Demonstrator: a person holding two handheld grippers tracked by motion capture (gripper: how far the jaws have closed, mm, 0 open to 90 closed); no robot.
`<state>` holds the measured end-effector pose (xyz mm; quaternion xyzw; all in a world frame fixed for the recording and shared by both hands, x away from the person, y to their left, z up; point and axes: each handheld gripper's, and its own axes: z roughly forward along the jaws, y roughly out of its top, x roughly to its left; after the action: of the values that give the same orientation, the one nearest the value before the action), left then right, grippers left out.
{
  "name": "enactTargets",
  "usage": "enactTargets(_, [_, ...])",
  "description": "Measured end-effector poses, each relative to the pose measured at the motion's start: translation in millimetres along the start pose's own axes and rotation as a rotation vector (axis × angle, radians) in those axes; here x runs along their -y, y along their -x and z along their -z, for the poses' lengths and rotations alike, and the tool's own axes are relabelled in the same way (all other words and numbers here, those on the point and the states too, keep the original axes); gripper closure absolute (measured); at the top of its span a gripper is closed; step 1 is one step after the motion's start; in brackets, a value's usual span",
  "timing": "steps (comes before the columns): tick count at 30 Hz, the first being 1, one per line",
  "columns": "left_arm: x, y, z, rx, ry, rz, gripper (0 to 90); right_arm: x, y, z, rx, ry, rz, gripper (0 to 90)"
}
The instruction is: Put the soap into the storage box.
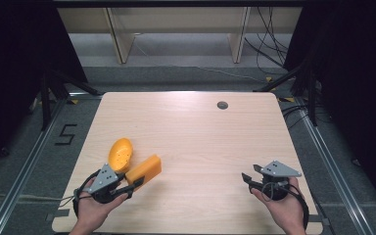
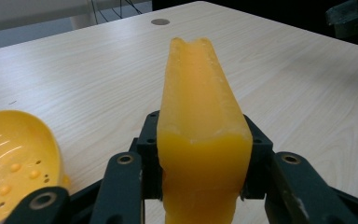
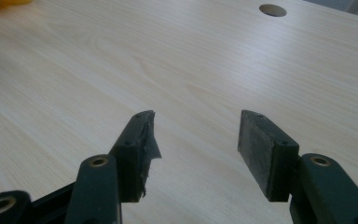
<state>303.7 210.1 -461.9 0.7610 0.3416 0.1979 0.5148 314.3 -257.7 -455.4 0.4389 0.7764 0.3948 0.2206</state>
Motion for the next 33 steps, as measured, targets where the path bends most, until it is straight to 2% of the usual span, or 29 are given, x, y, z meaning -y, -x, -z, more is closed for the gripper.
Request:
enactTargets(2, [-0.1, -2.2, 1.1, -0.010, 0.003, 0.008, 60.2, -0.3, 1.2, 0.1, 0.003, 0.011, 0.014, 46.5])
enactTargets(3, [0.5, -2.5, 0.9, -0.011, 0.010, 0.029, 60.2, -0.6, 3.5, -0.7, 0.003, 0.029, 0.037, 46.5])
enactTargets(6, [-0.1, -6.4, 2.9, -0.036, 0.010, 0.028, 60.2, -0.6, 3.4, -0.9, 0.006, 0.031, 0.031, 46.2])
enactTargets(8, [-0.4, -7.4, 3.1, -0.036, 0.009, 0.028, 60.2, -0.4, 4.5, -0.8, 0.005, 0.030, 0.036, 46.1])
enactTargets(12, [0.2, -9.6, 3.9, -0.050, 0.001, 0.047, 60.2, 0.0, 4.9, -1.2, 0.007, 0.034, 0.033, 46.0])
enactTargets(13, [0.0, -9.9, 4.2, -0.058, 0.012, 0.057, 60.2, -0.6, 5.3, -0.3, 0.020, 0.044, 0.048, 46.0])
enactTargets(16, [-1.4, -11.2, 6.0, -0.061, 0.012, 0.046, 60.2, -0.7, 3.9, 0.0, 0.007, 0.036, 0.029, 46.0])
enactTargets(19, [-2.2, -11.7, 7.2, -0.078, 0.023, 0.051, 60.2, -0.5, 5.0, -0.3, 0.021, 0.040, 0.045, 45.8])
enactTargets(22, [-2.4, -12.3, 8.1, -0.092, 0.026, 0.071, 60.1, -0.3, 5.6, -1.1, 0.016, 0.034, 0.052, 45.6])
enactTargets(23, [-2.6, -13.6, 8.4, -0.091, 0.030, 0.058, 60.1, -0.3, 5.6, -1.1, 0.016, 0.034, 0.052, 45.6])
enactTargets(24, [-2.4, -14.3, 8.3, -0.092, 0.035, 0.065, 60.2, -0.1, 4.4, -1.5, 0.002, 0.031, 0.036, 45.1])
enactTargets(26, [-2.6, -15.8, 9.0, -0.099, 0.033, 0.063, 60.2, 0.0, 4.2, -1.5, -0.006, 0.017, 0.035, 45.1])
enactTargets(31, [-3.0, -16.8, 10.3, -0.117, 0.036, 0.076, 60.2, 0.5, 3.6, -1.1, 0.003, 0.009, 0.027, 45.0])
enactTargets(32, [-3.0, -16.8, 10.3, -0.117, 0.036, 0.076, 60.1, 0.4, 5.0, -1.4, 0.009, 0.019, 0.048, 45.0])
enactTargets(33, [-2.9, -17.0, 10.3, -0.118, 0.038, 0.077, 60.1, 0.2, 5.1, -1.2, 0.009, 0.022, 0.047, 45.0])
